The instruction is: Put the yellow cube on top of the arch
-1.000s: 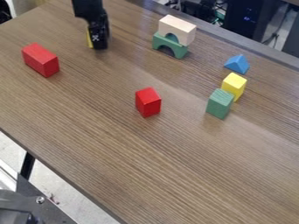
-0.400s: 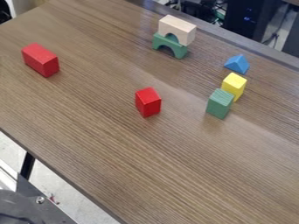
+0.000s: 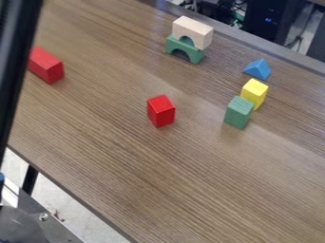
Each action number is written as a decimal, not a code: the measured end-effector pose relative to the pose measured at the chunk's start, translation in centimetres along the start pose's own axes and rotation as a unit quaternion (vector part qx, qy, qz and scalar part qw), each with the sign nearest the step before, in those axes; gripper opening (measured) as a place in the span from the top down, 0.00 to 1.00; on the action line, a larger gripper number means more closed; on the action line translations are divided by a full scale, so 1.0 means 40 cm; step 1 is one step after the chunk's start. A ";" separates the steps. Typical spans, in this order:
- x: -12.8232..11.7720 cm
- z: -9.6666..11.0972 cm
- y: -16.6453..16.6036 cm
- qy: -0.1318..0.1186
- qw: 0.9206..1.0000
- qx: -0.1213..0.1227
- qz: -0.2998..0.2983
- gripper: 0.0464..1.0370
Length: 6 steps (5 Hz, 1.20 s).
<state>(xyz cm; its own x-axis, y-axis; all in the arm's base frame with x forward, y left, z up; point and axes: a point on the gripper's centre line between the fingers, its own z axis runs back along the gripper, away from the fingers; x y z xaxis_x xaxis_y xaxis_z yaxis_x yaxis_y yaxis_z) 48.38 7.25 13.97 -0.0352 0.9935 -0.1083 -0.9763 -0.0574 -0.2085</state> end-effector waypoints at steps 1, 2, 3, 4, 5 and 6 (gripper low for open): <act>0.002 -0.049 0.013 -0.003 1.000 0.016 0.009 0.45; 0.009 -0.054 0.036 -0.013 1.000 0.014 0.016 0.45; 0.026 -0.072 0.067 -0.018 0.999 0.020 0.028 0.45; 0.026 -0.087 0.078 -0.017 0.999 0.023 0.030 0.45; 0.027 -0.063 0.076 -0.021 0.999 0.011 0.029 0.45; 0.027 -0.072 0.082 -0.021 0.999 0.014 0.030 0.45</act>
<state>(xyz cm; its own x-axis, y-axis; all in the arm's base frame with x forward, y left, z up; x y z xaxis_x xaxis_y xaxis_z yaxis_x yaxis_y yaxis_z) 45.73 7.85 10.38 -0.1018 0.9917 -0.0788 -0.9779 -0.1143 -0.1749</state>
